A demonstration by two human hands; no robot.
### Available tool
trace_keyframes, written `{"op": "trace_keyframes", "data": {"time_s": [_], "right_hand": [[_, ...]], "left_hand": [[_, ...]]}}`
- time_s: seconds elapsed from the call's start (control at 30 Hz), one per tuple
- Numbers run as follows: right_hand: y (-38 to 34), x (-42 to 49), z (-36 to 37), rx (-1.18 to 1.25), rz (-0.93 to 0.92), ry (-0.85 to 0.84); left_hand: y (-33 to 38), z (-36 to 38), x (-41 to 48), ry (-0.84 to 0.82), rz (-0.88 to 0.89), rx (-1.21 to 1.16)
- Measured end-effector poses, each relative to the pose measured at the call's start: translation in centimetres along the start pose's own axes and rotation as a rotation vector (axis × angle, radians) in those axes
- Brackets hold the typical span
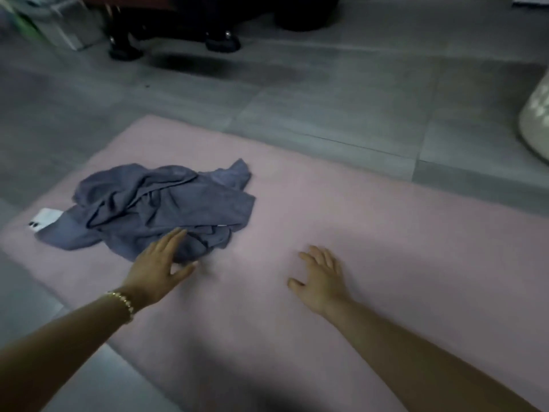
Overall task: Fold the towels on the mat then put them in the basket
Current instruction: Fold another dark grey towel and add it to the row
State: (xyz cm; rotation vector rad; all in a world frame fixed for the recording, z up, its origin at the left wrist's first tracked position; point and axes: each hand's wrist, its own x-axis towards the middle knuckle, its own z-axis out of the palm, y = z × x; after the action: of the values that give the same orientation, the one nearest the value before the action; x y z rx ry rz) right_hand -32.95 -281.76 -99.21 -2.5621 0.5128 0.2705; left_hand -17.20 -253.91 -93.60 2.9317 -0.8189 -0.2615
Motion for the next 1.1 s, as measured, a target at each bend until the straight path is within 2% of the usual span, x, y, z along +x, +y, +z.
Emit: {"op": "trace_keyframes", "data": {"time_s": [0.1,0.27,0.33,0.4,0.47,0.63,0.73,0.83,0.93,1.0,1.1], "right_hand": [[-1.3,1.4,1.9,-0.075,-0.102,-0.018],[-0.9,1.5,4.6,-0.226,-0.117,0.092],[-0.9,1.6,5.3,-0.250,-0.117,0.120],[-0.9,1.7,5.5,-0.278,-0.130,0.160],[-0.8,1.8,5.4,-0.299,-0.129,0.156],[-1.1,1.7,5.3,-0.312,-0.112,0.124],[-1.0,1.9,4.6,-0.234,-0.101,0.028],[-1.0,2.1,3.4,-0.015,-0.072,-0.070],[-2.9,1.8,1.3,0.260,-0.013,-0.095],[-4.0,1.2,-0.4,0.687,0.096,-0.122],[-4.9,0.3,-3.3,1.257,0.292,-0.323]], "left_hand": [[-1.0,0.0,1.9,0.085,0.000,0.012],[-1.9,-1.2,7.7,0.239,-0.069,-0.004],[-2.5,-1.6,9.7,0.220,-0.092,-0.016],[-3.3,-1.9,11.3,0.134,-0.131,-0.079],[-4.0,-2.2,12.5,0.140,-0.145,-0.111],[-4.2,-2.7,13.2,0.108,-0.105,0.207],[-5.0,-3.3,12.9,0.212,-0.014,0.211],[-5.9,-3.7,12.1,0.076,0.074,0.105],[-3.3,-4.2,9.4,0.106,0.026,-0.331],[0.6,-4.6,7.4,0.082,0.071,-0.468],[8.4,-4.4,5.4,0.061,0.226,-0.720]]}}
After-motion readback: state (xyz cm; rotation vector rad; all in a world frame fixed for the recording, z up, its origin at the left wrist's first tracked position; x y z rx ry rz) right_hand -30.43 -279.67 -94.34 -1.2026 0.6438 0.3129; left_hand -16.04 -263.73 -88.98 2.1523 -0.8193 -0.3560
